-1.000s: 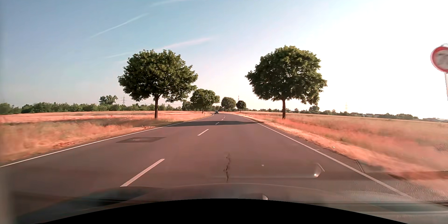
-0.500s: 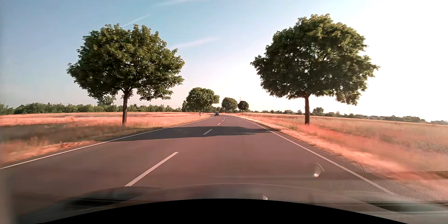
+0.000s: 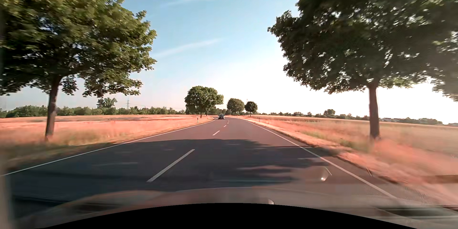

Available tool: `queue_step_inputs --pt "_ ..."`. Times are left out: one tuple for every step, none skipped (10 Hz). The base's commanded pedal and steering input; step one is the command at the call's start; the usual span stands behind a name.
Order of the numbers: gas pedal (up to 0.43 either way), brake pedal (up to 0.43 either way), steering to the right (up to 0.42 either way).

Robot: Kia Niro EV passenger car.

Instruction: Follow the waypoints while adhering to traffic rules and regulations

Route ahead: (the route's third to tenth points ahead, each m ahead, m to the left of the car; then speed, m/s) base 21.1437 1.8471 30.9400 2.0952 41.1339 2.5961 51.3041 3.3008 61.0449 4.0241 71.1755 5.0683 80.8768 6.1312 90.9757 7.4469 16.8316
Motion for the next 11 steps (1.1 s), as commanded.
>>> queue_step_inputs --pt "0.0 0.0 -0.007" --pt "0.0 0.0 -0.007" --pt "0.0 0.0 -0.007" --pt "0.0 0.0 -0.007" --pt "0.0 0.0 -0.007" --pt "0.0 0.0 -0.007" --pt "0.0 0.0 -0.007" --pt "0.0 0.0 -0.007" --pt "0.008 0.0 -0.008" --pt "0.028 0.0 -0.01" --pt "0.039 0.0 -0.01"
